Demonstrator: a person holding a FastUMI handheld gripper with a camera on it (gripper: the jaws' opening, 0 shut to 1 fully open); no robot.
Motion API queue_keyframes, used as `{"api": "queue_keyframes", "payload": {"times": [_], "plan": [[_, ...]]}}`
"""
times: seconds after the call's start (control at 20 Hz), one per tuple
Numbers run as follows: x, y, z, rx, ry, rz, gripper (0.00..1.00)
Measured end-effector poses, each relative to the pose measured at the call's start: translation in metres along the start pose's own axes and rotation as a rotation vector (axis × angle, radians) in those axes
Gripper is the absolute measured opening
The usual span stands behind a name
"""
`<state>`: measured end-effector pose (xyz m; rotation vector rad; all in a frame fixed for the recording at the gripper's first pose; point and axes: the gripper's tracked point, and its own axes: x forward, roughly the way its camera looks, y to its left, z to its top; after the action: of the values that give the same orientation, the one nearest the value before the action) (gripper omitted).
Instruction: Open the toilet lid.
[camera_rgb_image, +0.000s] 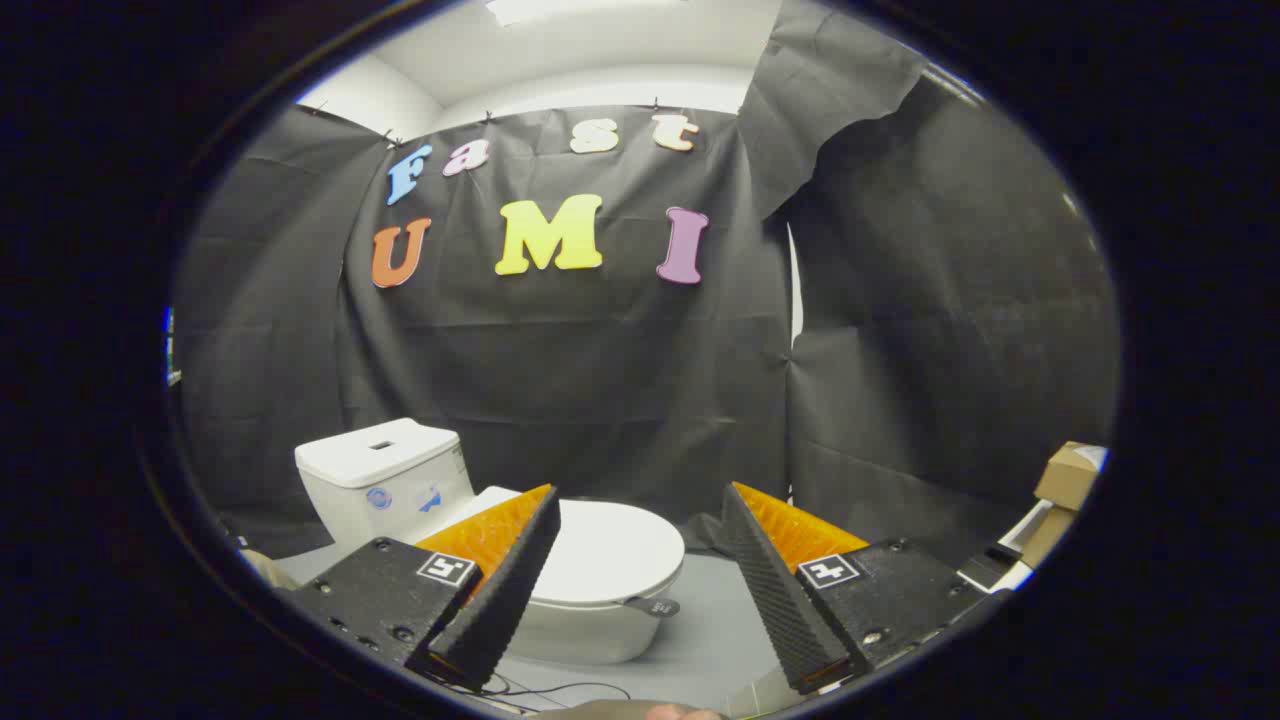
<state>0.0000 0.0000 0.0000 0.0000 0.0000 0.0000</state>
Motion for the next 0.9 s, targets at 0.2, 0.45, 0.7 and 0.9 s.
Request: {"api": "queue_keyframes", "payload": {"times": [0.2,0.45,0.7,0.9], "plan": [[0.002,-0.005,-0.007,0.005,0.031,-0.014,1.00],[0.002,-0.009,-0.006,-0.005,0.022,-0.025,1.00],[0.008,-0.014,-0.016,0.017,0.042,-0.024,1.00],[0.013,-0.016,-0.030,-0.009,0.048,-0.021,1.00]]}}
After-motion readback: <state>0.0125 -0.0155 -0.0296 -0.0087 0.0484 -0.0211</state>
